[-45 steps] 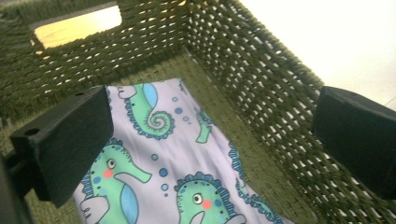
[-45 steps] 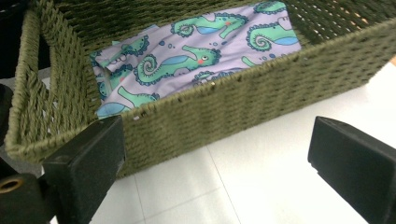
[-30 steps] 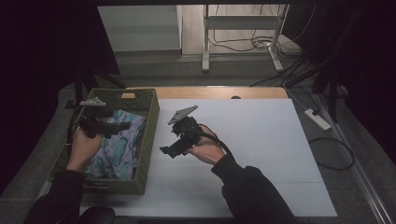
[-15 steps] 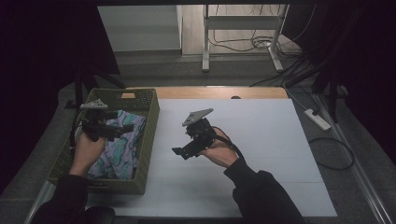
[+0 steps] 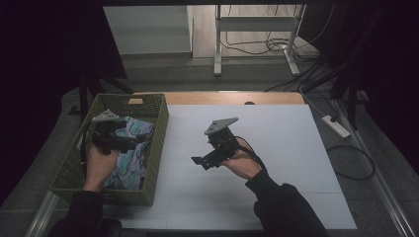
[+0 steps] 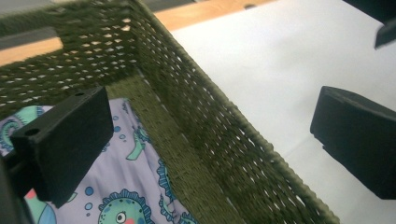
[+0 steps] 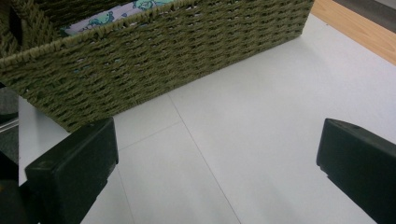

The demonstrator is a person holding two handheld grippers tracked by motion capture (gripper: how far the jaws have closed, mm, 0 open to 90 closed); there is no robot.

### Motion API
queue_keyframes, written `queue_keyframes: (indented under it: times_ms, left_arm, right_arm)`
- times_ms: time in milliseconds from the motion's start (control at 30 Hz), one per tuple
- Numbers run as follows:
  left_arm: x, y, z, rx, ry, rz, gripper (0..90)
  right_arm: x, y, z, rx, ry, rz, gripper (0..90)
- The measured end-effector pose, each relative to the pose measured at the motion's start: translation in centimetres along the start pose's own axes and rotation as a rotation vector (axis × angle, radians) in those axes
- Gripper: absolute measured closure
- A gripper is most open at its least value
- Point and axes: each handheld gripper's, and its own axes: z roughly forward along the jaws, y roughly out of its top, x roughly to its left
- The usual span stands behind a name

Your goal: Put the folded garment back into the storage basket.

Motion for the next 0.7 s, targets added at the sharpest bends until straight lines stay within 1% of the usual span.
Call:
queue_keyframes:
  times_ms: [67,167,300,433,600,700]
  left_arm:
    - [-0.3,-0.2,-0.1,-0.007,0.004,-0.006,0.0]
    - [-0.6,-0.5,-0.2,0.004,0.01,0.001,0.0]
    - [-0.8,-0.8,-0.5,0.001,0.004,-0.005,0.0]
    - [-1.0,-1.1,-0.7,0.006,0.011,0.005,0.0]
    - [-1.2,-1.3,-1.0,0.003,0.0,0.015,0.0]
    - [-1.4,-1.5,-1.1,-0.003,-0.014,0.014,0.0]
  right_arm:
    - [0.0,-0.2,0.1,0.003,0.0,0.005,0.0]
    - [0.0,-0.5,0.1,0.013,0.001,0.005,0.0]
    - [0.0,-0.7,-0.1,0.013,-0.004,0.003,0.0]
    - [0.0,-1.0,-0.5,0.009,-0.004,0.008,0.0]
    - [-0.1,-1.3,-1.0,0.007,0.0,0.025,0.0]
    - [-0.2,-1.5,-1.3,0.007,0.012,0.032,0.0]
